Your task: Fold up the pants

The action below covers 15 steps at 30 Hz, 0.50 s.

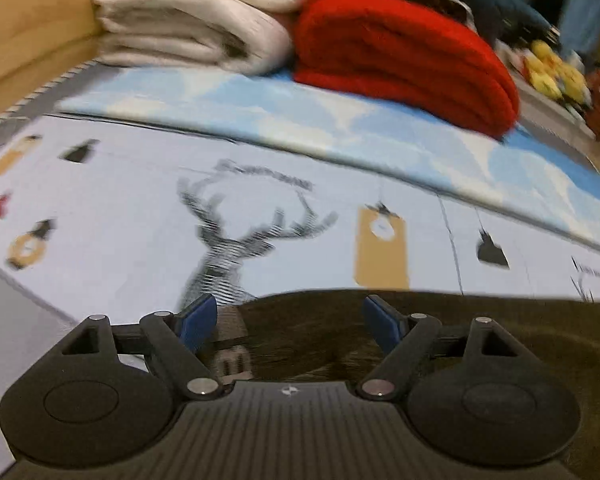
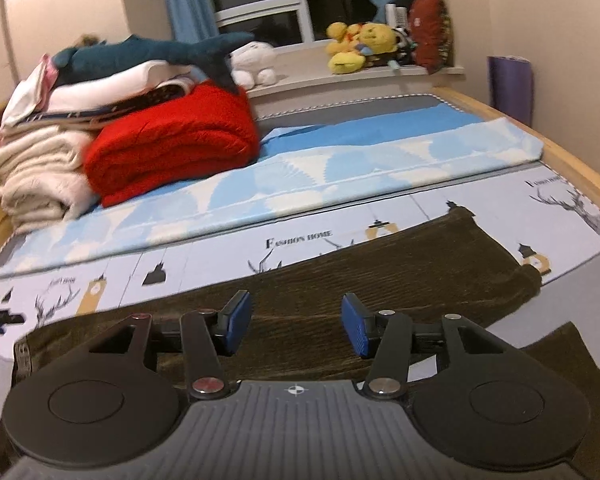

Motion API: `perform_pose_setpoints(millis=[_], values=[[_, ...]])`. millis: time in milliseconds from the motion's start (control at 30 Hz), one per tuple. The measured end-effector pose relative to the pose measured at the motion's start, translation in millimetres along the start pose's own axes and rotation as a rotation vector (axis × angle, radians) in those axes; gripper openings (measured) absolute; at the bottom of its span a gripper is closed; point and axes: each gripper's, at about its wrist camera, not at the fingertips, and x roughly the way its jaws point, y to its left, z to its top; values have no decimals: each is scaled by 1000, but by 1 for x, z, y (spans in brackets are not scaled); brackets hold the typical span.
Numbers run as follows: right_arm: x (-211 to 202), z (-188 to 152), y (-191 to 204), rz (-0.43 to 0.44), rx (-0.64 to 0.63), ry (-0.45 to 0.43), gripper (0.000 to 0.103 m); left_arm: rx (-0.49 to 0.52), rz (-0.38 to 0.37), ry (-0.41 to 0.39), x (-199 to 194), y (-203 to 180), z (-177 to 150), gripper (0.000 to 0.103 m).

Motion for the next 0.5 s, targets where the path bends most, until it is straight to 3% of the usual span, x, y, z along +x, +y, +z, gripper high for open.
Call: perform_pose_setpoints(millis=[167, 433, 467, 500], values=[[3, 1, 2, -8, -44, 5, 52, 159, -35, 33, 39, -17, 0, 85], [14, -1, -9, -40, -44, 34, 52, 271, -85, 108, 89, -25, -3, 85], [15, -2, -11, -45, -48, 41, 52, 280, -95, 106, 90, -25, -4, 83], [17, -2, -12, -49, -52, 46, 52, 288, -110, 106, 90, -26, -5, 72]])
